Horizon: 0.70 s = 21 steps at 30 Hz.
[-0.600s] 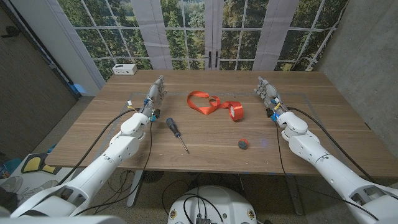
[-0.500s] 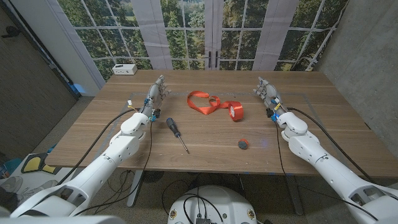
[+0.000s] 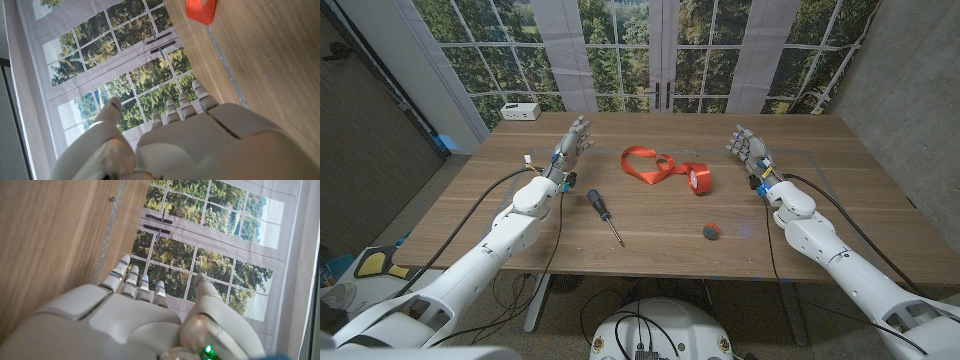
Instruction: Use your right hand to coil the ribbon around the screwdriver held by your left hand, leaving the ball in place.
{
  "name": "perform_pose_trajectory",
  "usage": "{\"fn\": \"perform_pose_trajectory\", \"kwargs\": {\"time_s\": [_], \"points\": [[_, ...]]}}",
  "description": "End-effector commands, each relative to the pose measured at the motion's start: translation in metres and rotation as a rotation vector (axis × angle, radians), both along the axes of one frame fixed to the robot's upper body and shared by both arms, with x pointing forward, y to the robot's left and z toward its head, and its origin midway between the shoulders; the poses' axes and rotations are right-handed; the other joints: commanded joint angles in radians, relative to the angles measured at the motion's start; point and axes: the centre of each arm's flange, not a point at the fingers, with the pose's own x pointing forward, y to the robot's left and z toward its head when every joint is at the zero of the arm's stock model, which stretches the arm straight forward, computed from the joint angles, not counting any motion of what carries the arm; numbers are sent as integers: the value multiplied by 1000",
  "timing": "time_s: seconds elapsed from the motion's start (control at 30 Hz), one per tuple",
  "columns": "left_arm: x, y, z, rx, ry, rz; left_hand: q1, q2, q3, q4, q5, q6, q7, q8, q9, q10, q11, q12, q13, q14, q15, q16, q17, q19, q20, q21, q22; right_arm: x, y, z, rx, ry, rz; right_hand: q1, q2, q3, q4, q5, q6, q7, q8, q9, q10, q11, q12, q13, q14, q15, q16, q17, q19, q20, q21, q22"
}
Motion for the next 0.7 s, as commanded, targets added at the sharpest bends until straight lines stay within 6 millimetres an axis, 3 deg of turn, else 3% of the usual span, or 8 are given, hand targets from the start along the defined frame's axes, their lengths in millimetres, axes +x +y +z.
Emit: {"fn": "perform_pose_trajectory", "kwargs": {"time_s": [0.03, 0.37, 0.7], "points": [[-15, 3, 15, 186, -78, 121, 4, 8, 0, -2, 5, 24, 6, 5, 3, 2, 12, -3, 2, 10, 13, 8, 0, -1, 7, 0, 3, -5, 6, -1, 3, -3, -2, 1, 1, 4, 3, 3, 14, 5, 4, 5, 2, 11, -4, 4, 4, 11, 2, 4, 0, 5, 0, 2], [-31, 7, 27, 356, -130, 183, 19, 18, 6, -12, 5, 49, 7, 5, 4, 17, 21, -2, 3, 16, 17, 10, -1, 1, 18, 0, 3, -13, 14, 0, 3, -18, -9, 1, 1, 4, 3, 3, 27, 10, 7, 5, 12, 16, -2, 4, 6, 13, 3, 6, 0, 8, -1, 3], [-52, 13, 38, 520, -196, 281, 35, 19, 9, -29, 2, 72, 8, 1, 5, 31, 14, -3, 3, 22, 14, 12, -2, 6, 18, 1, 3, -24, 21, -2, 12, -38, -20, 2, 1, 4, 2, 3, 38, 17, 8, 6, 22, 19, -1, 5, 7, 13, 3, 7, 0, 8, -2, 3]]}}
